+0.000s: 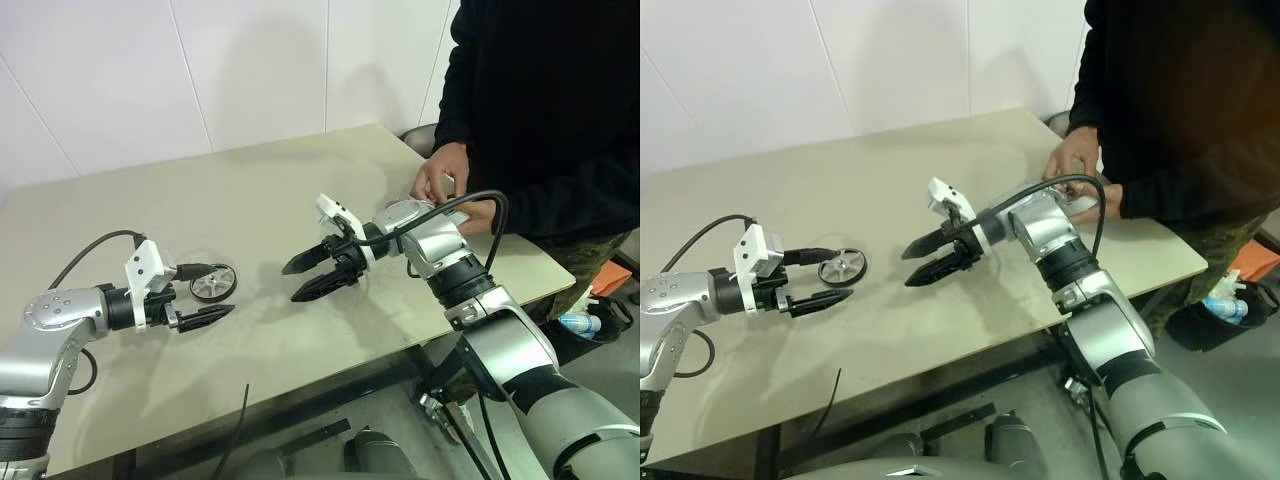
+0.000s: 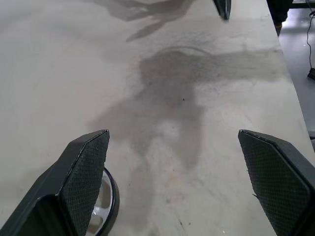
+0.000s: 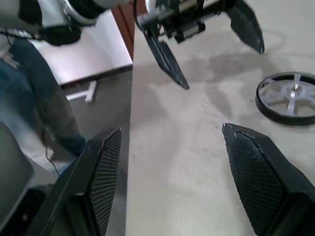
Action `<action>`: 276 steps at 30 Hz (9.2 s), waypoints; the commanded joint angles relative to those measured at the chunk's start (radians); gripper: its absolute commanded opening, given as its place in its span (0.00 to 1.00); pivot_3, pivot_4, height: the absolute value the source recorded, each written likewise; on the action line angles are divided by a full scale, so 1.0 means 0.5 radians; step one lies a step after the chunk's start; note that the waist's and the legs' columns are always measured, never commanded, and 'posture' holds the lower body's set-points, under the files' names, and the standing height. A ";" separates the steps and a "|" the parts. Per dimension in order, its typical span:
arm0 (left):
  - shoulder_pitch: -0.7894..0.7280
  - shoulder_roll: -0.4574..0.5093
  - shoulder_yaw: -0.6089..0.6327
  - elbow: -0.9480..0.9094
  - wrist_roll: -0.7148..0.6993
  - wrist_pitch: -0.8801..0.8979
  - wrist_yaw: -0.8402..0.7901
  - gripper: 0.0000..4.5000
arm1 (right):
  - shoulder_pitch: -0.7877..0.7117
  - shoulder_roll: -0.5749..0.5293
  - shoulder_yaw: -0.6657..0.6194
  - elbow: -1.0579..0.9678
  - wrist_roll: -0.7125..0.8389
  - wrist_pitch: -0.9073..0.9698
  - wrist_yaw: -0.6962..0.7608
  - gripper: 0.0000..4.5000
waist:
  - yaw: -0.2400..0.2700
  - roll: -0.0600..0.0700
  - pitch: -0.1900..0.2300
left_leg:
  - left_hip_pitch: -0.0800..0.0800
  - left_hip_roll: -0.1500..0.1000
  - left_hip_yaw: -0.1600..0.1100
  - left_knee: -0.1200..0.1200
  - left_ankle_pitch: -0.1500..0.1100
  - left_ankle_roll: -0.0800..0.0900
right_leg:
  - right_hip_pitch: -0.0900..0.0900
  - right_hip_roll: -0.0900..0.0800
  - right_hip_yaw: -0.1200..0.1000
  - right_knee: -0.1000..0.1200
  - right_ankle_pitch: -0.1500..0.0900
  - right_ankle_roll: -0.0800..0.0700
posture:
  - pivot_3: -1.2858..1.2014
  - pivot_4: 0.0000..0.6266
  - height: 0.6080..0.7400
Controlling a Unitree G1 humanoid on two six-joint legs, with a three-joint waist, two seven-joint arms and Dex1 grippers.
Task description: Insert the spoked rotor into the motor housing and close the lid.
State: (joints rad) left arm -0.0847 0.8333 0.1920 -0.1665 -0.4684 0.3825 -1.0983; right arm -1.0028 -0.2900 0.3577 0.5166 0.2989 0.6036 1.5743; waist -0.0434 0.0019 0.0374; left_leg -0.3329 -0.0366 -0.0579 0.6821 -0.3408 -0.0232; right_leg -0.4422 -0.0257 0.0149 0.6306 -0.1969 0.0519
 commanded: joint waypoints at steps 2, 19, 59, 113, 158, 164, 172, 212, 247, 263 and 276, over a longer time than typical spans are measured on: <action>-0.024 0.024 0.068 -0.055 -0.020 -0.015 0.031 0.99 | -0.054 0.004 -0.045 -0.043 0.023 -0.004 0.011 0.76 | 0.000 0.000 0.000 | 0.000 0.000 0.000 0.000 0.000 0.000 | 0.000 0.000 0.000 0.000 0.000 0.000 | 0.52 0.00 1.00; 0.023 0.012 0.067 -0.083 -0.032 -0.012 0.066 0.99 | -0.050 0.020 -0.035 -0.019 0.007 -0.001 -0.009 0.76 | 0.000 0.000 0.000 | 0.000 0.000 0.000 0.000 0.000 0.000 | 0.000 0.000 0.000 0.000 0.000 0.000 | 0.52 0.00 1.00; 0.011 0.054 0.067 -0.065 -0.025 -0.007 0.038 0.99 | -0.051 0.073 -0.042 0.046 -0.018 -0.042 -0.053 0.76 | -0.001 0.000 0.000 | 0.000 0.000 0.000 0.000 0.000 0.000 | 0.000 0.000 0.000 0.000 0.000 0.000 | 0.52 0.00 1.00; -0.062 0.096 0.064 0.022 -0.008 -0.016 -0.032 0.99 | -0.090 0.110 -0.049 0.153 -0.073 -0.142 -0.078 0.76 | -0.001 0.000 0.000 | 0.000 0.000 0.000 0.000 0.000 0.000 | 0.000 0.000 0.000 0.000 0.000 0.000 | 0.52 0.00 1.00; 0.252 0.004 0.171 -0.313 -0.116 0.016 0.072 0.99 | 0.344 -0.266 -0.259 -0.429 0.097 0.047 -0.300 0.76 | 0.002 0.000 0.000 | 0.004 0.000 0.001 0.000 0.000 0.000 | 0.004 0.002 0.000 -0.001 -0.001 0.001 | 0.52 0.00 1.00; 0.283 0.024 0.205 -0.330 -0.133 0.035 0.067 0.99 | 0.327 -0.254 -0.230 -0.398 0.088 0.021 -0.303 0.76 | 0.002 0.001 0.001 | 0.007 0.000 0.002 0.000 0.000 0.000 | 0.007 0.002 0.000 -0.001 -0.003 0.003 | 0.52 0.00 1.00; 0.372 -0.026 0.213 -0.517 -0.177 0.074 0.161 0.99 | 0.376 -0.200 -0.231 -0.455 0.123 0.071 -0.359 0.76 | 0.000 0.000 0.002 | 0.020 0.001 0.002 -0.001 0.000 0.001 | 0.020 0.001 0.001 -0.003 -0.006 0.008 | 0.52 0.00 1.00; 0.415 -0.086 0.366 -0.455 -0.200 0.057 0.345 0.99 | 0.369 -0.169 -0.206 -0.464 0.167 0.139 -0.439 0.76 | 0.000 0.001 0.009 | 0.023 0.001 0.001 -0.002 -0.001 0.001 | 0.023 0.002 0.000 -0.005 -0.010 0.007 | 0.52 0.00 1.00; 0.325 -0.094 0.307 -0.421 -0.189 0.062 0.340 0.99 | 0.338 -0.149 -0.211 -0.414 0.143 0.115 -0.448 0.76 | -0.001 0.002 0.015 | 0.023 0.001 0.001 -0.003 -0.001 0.001 | 0.023 0.002 0.000 -0.007 -0.010 0.009 | 0.52 0.00 1.00; 0.313 -0.082 0.302 -0.375 -0.162 0.038 0.322 0.99 | 0.316 -0.154 -0.203 -0.382 0.127 0.093 -0.436 0.76 | 0.000 0.002 0.016 | 0.023 0.001 0.001 -0.003 -0.001 0.001 | 0.023 0.001 0.000 -0.007 -0.010 0.009 | 0.52 0.00 1.00; 0.294 -0.093 0.329 -0.291 -0.117 -0.028 0.361 0.99 | 0.315 -0.111 -0.234 -0.327 0.120 0.056 -0.516 0.76 | 0.000 0.002 0.017 | 0.022 0.001 0.001 -0.004 -0.001 0.002 | 0.023 0.001 0.000 -0.008 -0.010 0.010 | 0.52 0.00 1.00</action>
State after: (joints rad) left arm 0.0764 0.7807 0.3328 -0.3053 -0.5302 0.3851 -0.9206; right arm -0.8073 -0.3551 0.2661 0.3596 0.3531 0.6458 1.3246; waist -0.0436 0.0031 0.0461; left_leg -0.3217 -0.0360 -0.0573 0.6801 -0.3413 -0.0225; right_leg -0.4306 -0.0252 0.0148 0.6267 -0.2018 0.0567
